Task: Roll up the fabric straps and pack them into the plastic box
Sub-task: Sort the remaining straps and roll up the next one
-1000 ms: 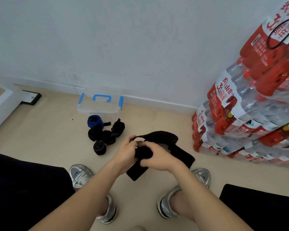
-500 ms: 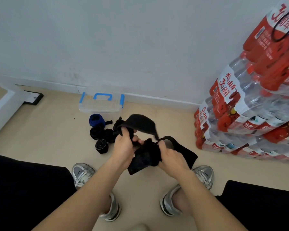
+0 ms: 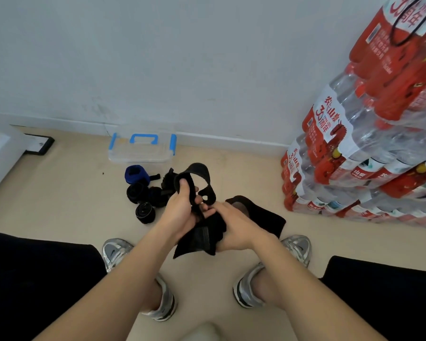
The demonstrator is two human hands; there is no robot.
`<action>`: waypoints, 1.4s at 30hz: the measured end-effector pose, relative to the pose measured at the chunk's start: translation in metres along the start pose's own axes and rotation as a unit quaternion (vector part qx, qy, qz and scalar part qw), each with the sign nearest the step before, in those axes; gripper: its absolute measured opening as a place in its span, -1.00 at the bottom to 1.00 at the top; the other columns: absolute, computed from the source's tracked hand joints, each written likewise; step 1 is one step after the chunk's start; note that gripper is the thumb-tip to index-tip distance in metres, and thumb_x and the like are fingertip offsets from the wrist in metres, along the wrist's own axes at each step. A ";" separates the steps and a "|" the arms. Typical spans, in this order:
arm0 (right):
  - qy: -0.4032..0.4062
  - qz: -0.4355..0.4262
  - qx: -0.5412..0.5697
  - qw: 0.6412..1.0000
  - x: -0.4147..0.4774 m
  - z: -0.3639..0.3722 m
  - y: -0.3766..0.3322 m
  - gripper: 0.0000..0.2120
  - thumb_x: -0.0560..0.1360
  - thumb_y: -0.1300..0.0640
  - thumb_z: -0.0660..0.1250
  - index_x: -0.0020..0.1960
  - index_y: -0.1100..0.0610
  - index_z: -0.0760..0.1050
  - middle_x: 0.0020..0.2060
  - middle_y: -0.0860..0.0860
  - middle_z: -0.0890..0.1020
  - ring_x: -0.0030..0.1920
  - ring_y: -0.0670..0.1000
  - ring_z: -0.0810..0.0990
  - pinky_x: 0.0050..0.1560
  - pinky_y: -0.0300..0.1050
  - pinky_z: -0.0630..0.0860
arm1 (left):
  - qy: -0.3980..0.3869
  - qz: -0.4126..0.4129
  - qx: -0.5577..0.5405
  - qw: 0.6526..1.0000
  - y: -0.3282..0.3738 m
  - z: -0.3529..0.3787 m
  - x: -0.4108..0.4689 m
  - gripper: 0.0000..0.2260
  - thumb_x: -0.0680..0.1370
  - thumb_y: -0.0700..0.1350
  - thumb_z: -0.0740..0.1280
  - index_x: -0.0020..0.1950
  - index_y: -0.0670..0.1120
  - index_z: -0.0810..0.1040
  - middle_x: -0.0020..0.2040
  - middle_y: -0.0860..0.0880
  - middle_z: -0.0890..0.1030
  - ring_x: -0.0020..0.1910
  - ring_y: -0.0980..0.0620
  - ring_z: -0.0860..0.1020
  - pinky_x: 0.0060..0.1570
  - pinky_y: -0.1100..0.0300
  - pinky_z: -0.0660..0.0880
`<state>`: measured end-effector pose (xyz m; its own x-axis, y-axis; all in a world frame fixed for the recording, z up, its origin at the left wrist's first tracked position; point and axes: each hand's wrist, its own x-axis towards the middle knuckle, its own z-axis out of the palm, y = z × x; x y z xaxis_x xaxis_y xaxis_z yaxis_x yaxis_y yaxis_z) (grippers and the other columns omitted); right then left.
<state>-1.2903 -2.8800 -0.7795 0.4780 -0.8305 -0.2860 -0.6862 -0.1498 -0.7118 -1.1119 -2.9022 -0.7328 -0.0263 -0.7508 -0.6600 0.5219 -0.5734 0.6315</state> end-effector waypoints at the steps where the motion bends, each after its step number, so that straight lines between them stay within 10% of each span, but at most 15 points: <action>1: 0.003 -0.016 -0.010 1.000 0.003 0.003 -0.004 -0.40 0.29 -0.05 0.65 0.26 -0.13 0.49 0.11 -0.07 0.60 0.16 0.00 0.58 0.18 -0.07 0.57 | 0.011 0.000 0.003 1.000 0.002 0.002 0.002 -0.59 0.78 0.20 0.13 0.04 -0.13 0.47 -0.34 -0.05 0.38 -0.38 -0.04 0.40 -0.12 -0.07 0.58; 3: 0.013 -0.016 -0.043 0.999 0.006 0.004 -0.010 -0.85 0.47 0.04 0.50 -0.03 -0.05 0.55 -0.05 -0.02 0.68 0.00 0.08 0.64 -0.01 0.01 0.58 | 0.037 0.008 0.017 0.999 0.008 0.003 0.007 -0.60 0.77 0.22 0.14 -0.02 -0.09 0.44 -0.37 0.00 0.35 -0.44 0.02 0.33 -0.30 0.11 0.36; 5: 0.027 0.017 -0.106 0.994 0.007 0.002 -0.007 -0.78 0.60 0.11 0.33 -0.21 -0.05 0.45 -0.17 0.03 0.67 -0.10 0.18 0.65 -0.17 0.01 0.51 | 0.061 0.031 0.027 0.997 0.015 0.000 0.011 -0.61 0.77 0.23 0.13 -0.03 -0.05 0.42 -0.37 0.02 0.32 -0.46 0.05 0.28 -0.37 0.15 0.26; 12: 0.013 0.217 -0.203 0.955 -0.031 -0.015 0.052 -0.81 0.68 -0.08 0.28 0.18 -0.02 0.56 0.11 0.06 0.67 0.15 0.22 0.68 -0.02 0.05 0.54 | 0.050 0.076 0.058 0.994 0.043 -0.018 0.008 -0.62 0.77 0.24 0.15 0.06 -0.06 0.47 -0.29 0.04 0.34 -0.34 0.08 0.26 -0.24 0.17 0.27; 16: 0.016 0.125 -0.017 0.992 -0.019 -0.006 0.019 0.09 0.26 -0.26 0.64 0.60 -0.45 0.06 0.42 -0.09 0.34 0.18 0.09 0.60 0.07 0.09 0.64 | 0.028 0.025 0.027 0.999 0.022 -0.006 0.000 -0.60 0.76 0.26 0.15 0.11 -0.07 0.47 -0.31 0.01 0.32 -0.38 0.04 0.28 -0.26 0.09 0.32; 22: 0.067 -0.029 -0.146 0.987 0.009 0.017 -0.017 -0.86 0.54 0.04 0.38 0.07 0.04 0.54 -0.11 0.10 0.66 -0.10 0.25 0.66 -0.26 0.04 0.42 | 0.037 0.026 -0.028 0.999 0.015 0.007 0.003 -0.58 0.75 0.28 0.16 0.01 -0.06 0.45 -0.36 0.00 0.34 -0.43 0.02 0.29 -0.32 0.14 0.24; 26: 0.063 0.049 -0.188 0.979 -0.003 0.006 0.003 -0.77 0.75 0.03 0.15 0.02 0.07 0.51 -0.12 0.11 0.67 -0.07 0.26 0.64 -0.12 0.14 0.55 | 0.049 0.084 0.009 0.995 0.034 0.000 0.008 -0.59 0.76 0.27 0.12 0.01 -0.05 0.43 -0.36 0.04 0.30 -0.49 0.08 0.24 -0.46 0.18 0.19; 29: 0.038 0.121 0.036 0.991 -0.009 -0.007 0.006 -0.74 0.72 0.03 0.23 0.39 -0.05 0.49 0.00 0.04 0.72 0.03 0.19 0.72 0.06 0.09 0.64 | 0.039 0.081 -0.027 0.996 0.036 -0.006 0.010 -0.58 0.75 0.29 0.12 0.00 -0.04 0.43 -0.34 0.04 0.28 -0.44 0.07 0.22 -0.41 0.16 0.18; 33: -0.082 0.130 0.441 0.884 0.000 -0.012 -0.014 -0.49 0.52 -0.01 0.56 0.42 -0.25 0.53 0.08 0.06 0.76 0.08 0.18 0.78 0.08 0.02 0.71 | 0.034 0.041 -0.064 0.997 0.021 -0.002 0.007 -0.56 0.74 0.32 0.12 0.01 -0.05 0.43 -0.34 0.02 0.30 -0.42 0.03 0.25 -0.32 0.11 0.25; 37: 0.021 0.097 0.392 0.915 0.012 -0.002 -0.025 -0.90 0.60 0.05 0.55 0.07 -0.04 0.66 -0.01 0.02 0.80 -0.13 -0.02 0.70 -0.20 -0.14 0.60 | 0.031 0.031 -0.063 0.997 0.016 0.001 0.005 -0.57 0.74 0.32 0.14 0.06 -0.05 0.44 -0.31 0.01 0.35 -0.41 0.03 0.29 -0.34 0.13 0.31; 42: 0.265 0.211 0.363 0.868 0.004 -0.022 0.012 -0.90 0.60 0.10 0.55 -0.03 0.06 0.64 -0.05 0.08 0.77 -0.09 0.06 0.73 -0.40 -0.21 0.56 | 0.053 0.107 0.086 0.989 0.034 -0.013 0.004 -0.58 0.75 0.30 0.11 0.07 -0.04 0.47 -0.31 0.05 0.40 -0.46 0.11 0.32 -0.45 0.20 0.29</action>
<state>-1.3088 -2.8974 -0.7753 -0.1836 -0.8878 -0.4221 -0.1199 0.4464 -0.8867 -1.0831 -2.9205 -0.7193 0.1628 -0.8278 -0.5369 0.3532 -0.4592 0.8151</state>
